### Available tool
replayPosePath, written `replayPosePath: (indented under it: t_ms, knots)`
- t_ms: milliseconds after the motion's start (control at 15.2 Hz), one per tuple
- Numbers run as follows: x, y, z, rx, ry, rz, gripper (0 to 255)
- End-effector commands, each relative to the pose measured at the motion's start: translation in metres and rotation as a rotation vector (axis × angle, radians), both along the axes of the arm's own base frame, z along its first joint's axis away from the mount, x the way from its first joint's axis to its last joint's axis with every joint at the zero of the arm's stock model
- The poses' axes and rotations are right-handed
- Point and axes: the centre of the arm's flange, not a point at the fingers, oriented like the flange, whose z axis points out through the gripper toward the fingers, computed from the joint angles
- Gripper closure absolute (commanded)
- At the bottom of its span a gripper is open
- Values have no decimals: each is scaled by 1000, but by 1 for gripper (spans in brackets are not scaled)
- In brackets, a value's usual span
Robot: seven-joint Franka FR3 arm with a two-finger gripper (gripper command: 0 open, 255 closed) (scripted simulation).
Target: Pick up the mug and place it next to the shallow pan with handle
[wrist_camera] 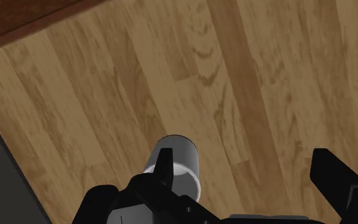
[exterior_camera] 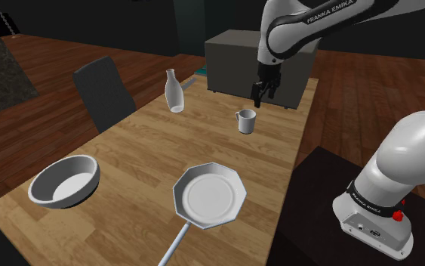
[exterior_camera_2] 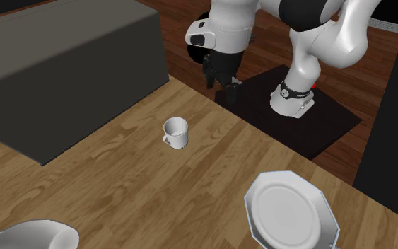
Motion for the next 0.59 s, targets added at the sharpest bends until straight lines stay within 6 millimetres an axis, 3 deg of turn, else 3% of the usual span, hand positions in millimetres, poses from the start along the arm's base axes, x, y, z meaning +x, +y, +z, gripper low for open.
replayPosePath:
  t_ms: [0,528]
  knots:
    - [20,-2,-18,-7,-2,5,0]
    - [90,-13,-96,-32,0,22,0]
